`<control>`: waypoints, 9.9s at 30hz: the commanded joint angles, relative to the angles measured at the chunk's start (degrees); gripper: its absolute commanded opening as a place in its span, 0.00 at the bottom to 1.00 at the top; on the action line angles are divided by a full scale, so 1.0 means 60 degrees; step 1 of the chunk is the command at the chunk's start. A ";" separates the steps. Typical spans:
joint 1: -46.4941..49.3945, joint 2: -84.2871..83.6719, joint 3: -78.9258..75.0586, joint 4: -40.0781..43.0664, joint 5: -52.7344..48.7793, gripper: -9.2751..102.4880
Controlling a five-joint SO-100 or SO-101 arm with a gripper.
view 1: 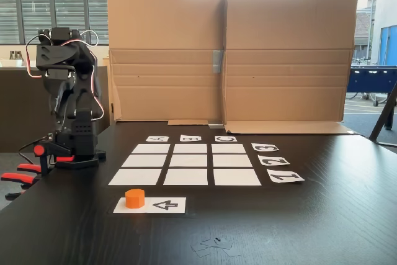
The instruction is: Pick up the round, orange token and place it in the grid on square B1.
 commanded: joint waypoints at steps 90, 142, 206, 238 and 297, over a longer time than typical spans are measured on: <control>-0.3896 -0.8818 -0.5127 -0.0483 -0.0439 0.70; -0.4351 -0.1523 -0.1509 -0.1099 -0.2021 0.09; -0.8848 -0.6987 -0.2080 -0.1450 -0.0220 0.10; -0.5757 0.3076 0.5200 -0.4438 -0.1436 0.59; 0.3545 1.4399 1.4136 -0.5522 0.1055 0.08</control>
